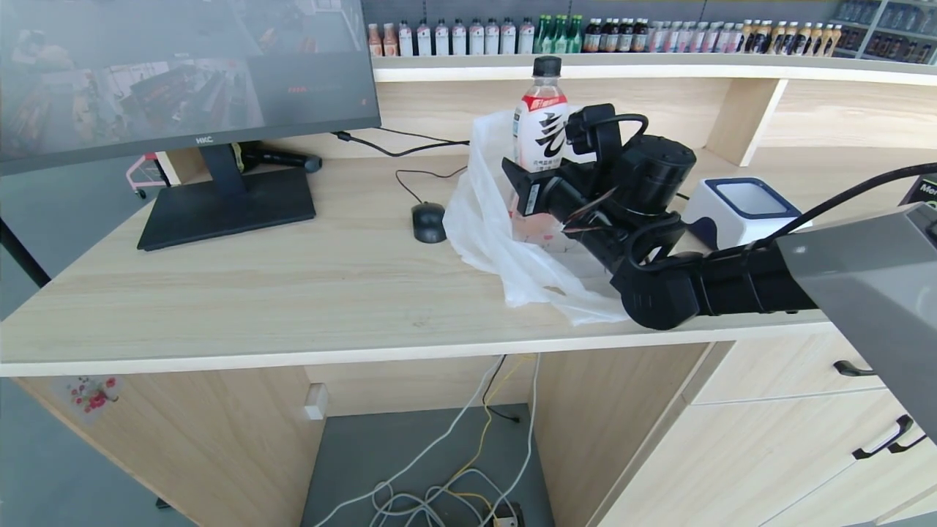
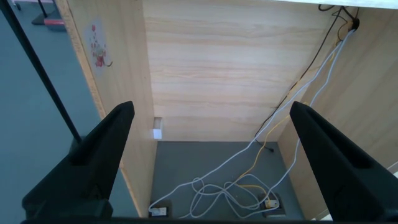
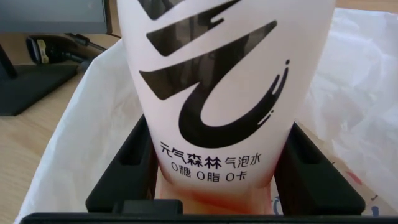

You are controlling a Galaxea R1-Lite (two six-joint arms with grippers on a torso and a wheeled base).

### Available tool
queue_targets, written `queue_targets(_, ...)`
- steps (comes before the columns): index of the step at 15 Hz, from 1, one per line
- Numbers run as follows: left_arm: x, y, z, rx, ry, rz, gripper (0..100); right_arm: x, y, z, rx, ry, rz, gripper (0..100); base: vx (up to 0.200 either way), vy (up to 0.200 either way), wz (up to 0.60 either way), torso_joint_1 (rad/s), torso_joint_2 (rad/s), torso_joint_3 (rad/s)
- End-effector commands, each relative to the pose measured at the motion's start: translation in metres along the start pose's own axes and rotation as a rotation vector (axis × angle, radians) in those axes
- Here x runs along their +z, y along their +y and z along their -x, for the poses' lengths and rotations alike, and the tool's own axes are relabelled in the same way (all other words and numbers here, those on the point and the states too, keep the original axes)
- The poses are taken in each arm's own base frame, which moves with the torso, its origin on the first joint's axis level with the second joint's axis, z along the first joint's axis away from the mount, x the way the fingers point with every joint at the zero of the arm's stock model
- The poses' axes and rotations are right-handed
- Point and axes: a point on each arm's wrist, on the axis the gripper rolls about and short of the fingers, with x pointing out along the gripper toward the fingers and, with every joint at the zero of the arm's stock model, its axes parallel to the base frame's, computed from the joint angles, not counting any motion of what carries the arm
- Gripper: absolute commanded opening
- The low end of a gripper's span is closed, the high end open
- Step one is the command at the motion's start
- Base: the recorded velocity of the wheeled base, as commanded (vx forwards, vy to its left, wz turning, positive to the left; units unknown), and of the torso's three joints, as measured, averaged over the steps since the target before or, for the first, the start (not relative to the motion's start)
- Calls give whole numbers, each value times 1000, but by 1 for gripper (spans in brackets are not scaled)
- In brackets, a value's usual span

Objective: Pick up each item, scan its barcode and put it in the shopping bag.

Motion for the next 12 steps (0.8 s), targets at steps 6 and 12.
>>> queue_targets(6,0,0,0,0,-1,-1,100,-14,2,2,2,41,1,0,0,0,0,0,0,0)
queue_targets(12,0,0,0,0,-1,-1,100,-21,3,6,5,65,3,0,0,0,0,0,0,0)
